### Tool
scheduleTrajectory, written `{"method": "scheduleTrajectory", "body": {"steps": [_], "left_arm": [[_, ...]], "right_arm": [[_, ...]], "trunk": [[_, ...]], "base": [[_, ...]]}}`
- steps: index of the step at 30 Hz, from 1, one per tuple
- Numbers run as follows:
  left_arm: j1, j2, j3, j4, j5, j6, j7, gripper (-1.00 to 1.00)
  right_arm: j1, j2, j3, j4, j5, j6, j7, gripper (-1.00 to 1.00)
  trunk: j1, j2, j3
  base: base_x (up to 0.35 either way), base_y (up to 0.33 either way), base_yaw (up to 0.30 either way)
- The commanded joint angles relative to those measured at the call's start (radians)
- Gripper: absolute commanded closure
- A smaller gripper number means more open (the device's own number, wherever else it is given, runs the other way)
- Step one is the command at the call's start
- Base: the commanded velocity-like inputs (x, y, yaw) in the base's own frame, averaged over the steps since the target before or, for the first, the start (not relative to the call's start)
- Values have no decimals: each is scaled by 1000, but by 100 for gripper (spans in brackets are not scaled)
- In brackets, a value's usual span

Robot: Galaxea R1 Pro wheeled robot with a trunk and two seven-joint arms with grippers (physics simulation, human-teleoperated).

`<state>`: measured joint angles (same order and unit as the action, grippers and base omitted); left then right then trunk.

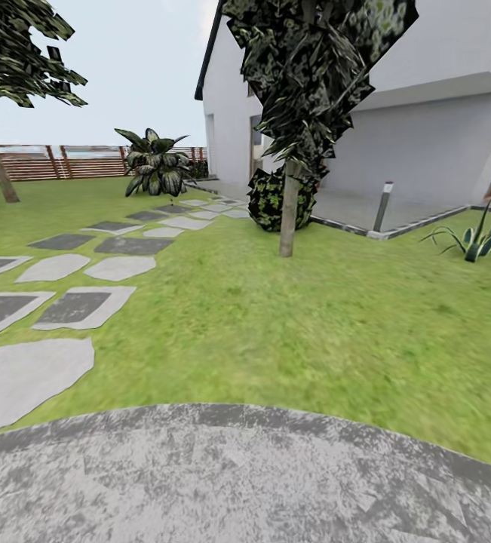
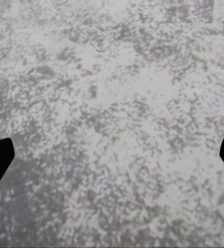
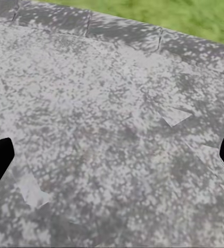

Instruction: Pick up the pesticide atomizer in the garden and spray insectifuge to fully cover both potted plants in the garden.

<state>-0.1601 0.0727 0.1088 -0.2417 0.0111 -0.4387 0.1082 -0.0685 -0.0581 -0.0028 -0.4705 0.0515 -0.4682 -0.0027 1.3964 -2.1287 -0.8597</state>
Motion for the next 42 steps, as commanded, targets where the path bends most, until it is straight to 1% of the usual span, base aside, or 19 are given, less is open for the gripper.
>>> {"method": "scheduleTrajectory", "body": {"steps": [1,7,12,24,29,33,35,36,38,42], "left_arm": [[0,0,1,1,1,-3,1,-100],[-1,1,2,1,1,-4,2,-100],[0,0,0,-1,0,-4,1,-100],[1,-1,-4,-1,-2,-5,0,-100],[1,1,-1,-1,-1,-5,1,-100],[1,1,0,-1,0,-5,1,-100],[1,1,0,-1,0,-5,1,-100],[1,1,0,-1,0,-5,1,-100],[1,1,0,-1,0,-5,1,-100],[1,1,1,-1,1,-5,1,-100]], "right_arm": [[-1,0,-1,0,5,-3,0,-100],[-1,1,-4,-6,-2,-3,0,-100],[-1,1,-4,-8,-23,-4,0,-100],[-1,1,-4,-8,-26,-4,0,-100],[-1,2,-2,-7,-25,-4,-2,-100],[-1,3,-2,-7,-26,-4,-26,-100],[-1,3,-2,-8,-27,-4,-64,-100],[-1,3,-1,-8,-27,-4,-103,-100],[-1,4,0,-5,-27,-4,-118,-100],[-1,5,1,0,-27,-3,-124,-100]], "trunk": [[0,0,-1],[0,0,-1],[0,0,-1],[0,0,-1],[0,0,-3],[0,0,-5],[0,0,-6],[0,0,-6],[0,0,-7],[0,0,-10]], "base": [[338,0,0],[338,0,0],[338,0,0],[338,0,0],[338,0,110],[339,0,227],[339,0,248],[339,0,255],[339,0,256],[339,0,256]]}}
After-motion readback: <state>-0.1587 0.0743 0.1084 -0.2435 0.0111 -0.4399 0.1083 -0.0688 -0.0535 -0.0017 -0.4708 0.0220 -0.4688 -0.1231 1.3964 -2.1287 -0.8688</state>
